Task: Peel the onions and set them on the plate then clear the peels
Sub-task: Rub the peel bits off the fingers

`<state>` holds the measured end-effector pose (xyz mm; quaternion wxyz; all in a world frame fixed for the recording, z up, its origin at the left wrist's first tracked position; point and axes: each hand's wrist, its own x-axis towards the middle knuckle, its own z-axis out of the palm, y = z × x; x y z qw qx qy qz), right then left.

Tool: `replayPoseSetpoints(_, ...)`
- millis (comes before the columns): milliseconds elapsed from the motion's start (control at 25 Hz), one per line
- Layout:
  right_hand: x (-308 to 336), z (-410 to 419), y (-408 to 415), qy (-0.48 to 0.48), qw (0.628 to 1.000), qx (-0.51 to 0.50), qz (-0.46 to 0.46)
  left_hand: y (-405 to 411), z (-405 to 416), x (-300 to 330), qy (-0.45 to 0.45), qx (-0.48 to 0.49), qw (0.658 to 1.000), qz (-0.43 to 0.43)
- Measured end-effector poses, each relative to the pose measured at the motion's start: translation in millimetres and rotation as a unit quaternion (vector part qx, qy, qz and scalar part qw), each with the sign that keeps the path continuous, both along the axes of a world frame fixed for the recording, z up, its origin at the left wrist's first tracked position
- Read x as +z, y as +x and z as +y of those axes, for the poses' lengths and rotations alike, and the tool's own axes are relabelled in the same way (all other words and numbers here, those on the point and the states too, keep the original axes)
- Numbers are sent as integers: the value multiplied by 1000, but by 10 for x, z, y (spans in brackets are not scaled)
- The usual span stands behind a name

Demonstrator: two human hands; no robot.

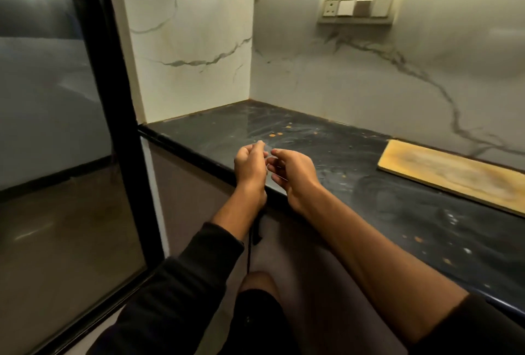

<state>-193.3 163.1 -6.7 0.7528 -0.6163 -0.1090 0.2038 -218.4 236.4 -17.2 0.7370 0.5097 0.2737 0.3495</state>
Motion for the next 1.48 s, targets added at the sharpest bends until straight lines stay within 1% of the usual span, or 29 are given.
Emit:
replayPoseSetpoints(160,70,-585,199,-35,997,-66,-35,304,-522,56,27,-95,995,16)
replayPoseSetpoints(360,120,-1332,411,-84,982,-149,-80,658,-1191,75,82,-205,975,33)
replayPoseSetpoints(560,101,-2030,655,-139,963,-197,-116,948,-1797,55,172,-307,935,44)
replayPoseSetpoints(640,51,-2342,783,-203,943,-212,-157,1071,-1972,53,220,-334,915,49)
replayPoseSetpoints(680,18,-2486,855,-246,927,-215,-185,1132,-2023,50,252,-343,903,55)
replayPoseSetpoints(760,-64,-2737,1005,-332,887,-215,-237,1260,-2093,40,333,-367,865,76)
replayPoseSetpoints(840,-149,-2916,1166,-415,850,-195,-258,1404,-2144,5,421,-409,803,104)
replayPoseSetpoints(960,-256,-3033,1378,-497,822,-123,-250,1599,-2169,-75,547,-450,695,124)
replayPoseSetpoints(1040,-306,-3057,1489,-525,807,-79,-259,1690,-2168,-109,601,-459,645,112)
replayPoseSetpoints(1120,-336,-3079,1577,-549,787,-51,-277,1760,-2171,-130,622,-475,613,109)
replayPoseSetpoints(1240,-340,-3157,1637,-582,756,2,-299,1831,-2166,-165,649,-496,561,132)
replayPoseSetpoints(1280,-344,-3193,1624,-587,751,20,-302,1828,-2148,-176,652,-503,551,137)
replayPoseSetpoints(1360,-367,-3267,1541,-587,744,39,-316,1773,-2084,-191,652,-514,542,124)
replayPoseSetpoints(1480,-407,-3347,1328,-587,731,51,-343,1592,-2005,-208,647,-529,540,98)
